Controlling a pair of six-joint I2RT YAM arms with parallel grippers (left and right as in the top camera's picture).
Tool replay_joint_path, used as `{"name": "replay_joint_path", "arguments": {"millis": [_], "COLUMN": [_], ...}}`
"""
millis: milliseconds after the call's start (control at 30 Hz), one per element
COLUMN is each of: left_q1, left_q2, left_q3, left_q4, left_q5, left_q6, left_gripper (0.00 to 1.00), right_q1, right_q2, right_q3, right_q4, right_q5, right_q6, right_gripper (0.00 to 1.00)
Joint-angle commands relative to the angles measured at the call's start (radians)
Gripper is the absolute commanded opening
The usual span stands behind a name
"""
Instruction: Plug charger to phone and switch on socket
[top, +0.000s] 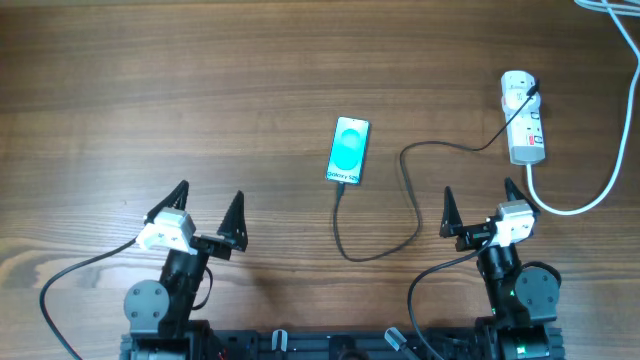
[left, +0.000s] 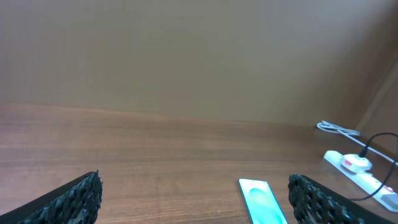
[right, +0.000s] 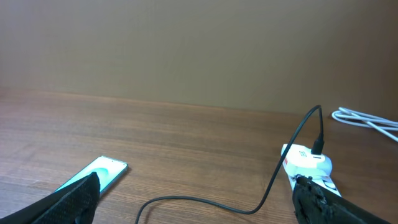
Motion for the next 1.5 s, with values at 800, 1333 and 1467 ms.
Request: {"name": "replay_joint_path", "arguments": {"millis": [800, 1333, 1467], "left_q1": [0.032, 0.03, 0.03], "left_q2": [-0.011, -0.011, -0.011], "left_q3": [-0.08, -0.08, -0.08], "left_q4": [-0.053, -0.052, -0.052], "left_q5": [-0.225, -0.215, -0.215], "left_q6": [0.238, 0.201, 0.201], "left_gripper": [1.0, 1.0, 1.0], "right_q1": [-0.004, -0.004, -0.004], "right_q2": [-0.006, -0.006, -0.006], "right_q3": [-0.002, -0.002, -0.002], "right_q4": [0.001, 0.001, 0.001], "right_q5": [0.005, 0.005, 0.005], "right_q6": [-0.011, -0.011, -0.011], "right_gripper": [1.0, 1.0, 1.0]}}
